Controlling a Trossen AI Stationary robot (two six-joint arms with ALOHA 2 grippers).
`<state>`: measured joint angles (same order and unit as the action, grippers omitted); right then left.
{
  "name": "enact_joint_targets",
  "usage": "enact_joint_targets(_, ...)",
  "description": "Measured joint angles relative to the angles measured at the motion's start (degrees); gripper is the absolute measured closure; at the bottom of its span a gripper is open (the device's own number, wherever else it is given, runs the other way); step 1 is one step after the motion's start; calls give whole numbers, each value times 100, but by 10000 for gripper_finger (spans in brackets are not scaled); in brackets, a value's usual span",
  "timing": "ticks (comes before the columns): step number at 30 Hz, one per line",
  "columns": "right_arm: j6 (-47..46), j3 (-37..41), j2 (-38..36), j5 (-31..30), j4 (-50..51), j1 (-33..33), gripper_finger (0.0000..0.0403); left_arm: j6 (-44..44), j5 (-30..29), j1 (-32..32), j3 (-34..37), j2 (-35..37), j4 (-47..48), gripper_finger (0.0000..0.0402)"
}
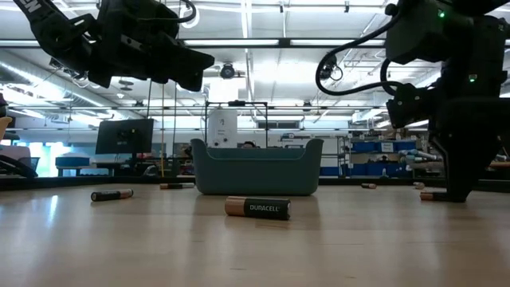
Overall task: Sort batteries
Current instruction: Put the black battery into the yellow bin
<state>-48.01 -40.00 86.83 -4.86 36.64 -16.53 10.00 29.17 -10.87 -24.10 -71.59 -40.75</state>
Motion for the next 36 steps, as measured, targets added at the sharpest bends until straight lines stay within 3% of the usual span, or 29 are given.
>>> enact_joint_targets(10,192,10,10,-3,-15,0,369,-2,0,0,0,0,0,396)
enact_joint_targets(27,807,-745,39,-187,72,5,367,-29,-4,0,0,0,-2,396)
enact_joint_targets(36,1457,-1430,24,-696,59,-70,367,-140,-158,0,0,2,-4,396)
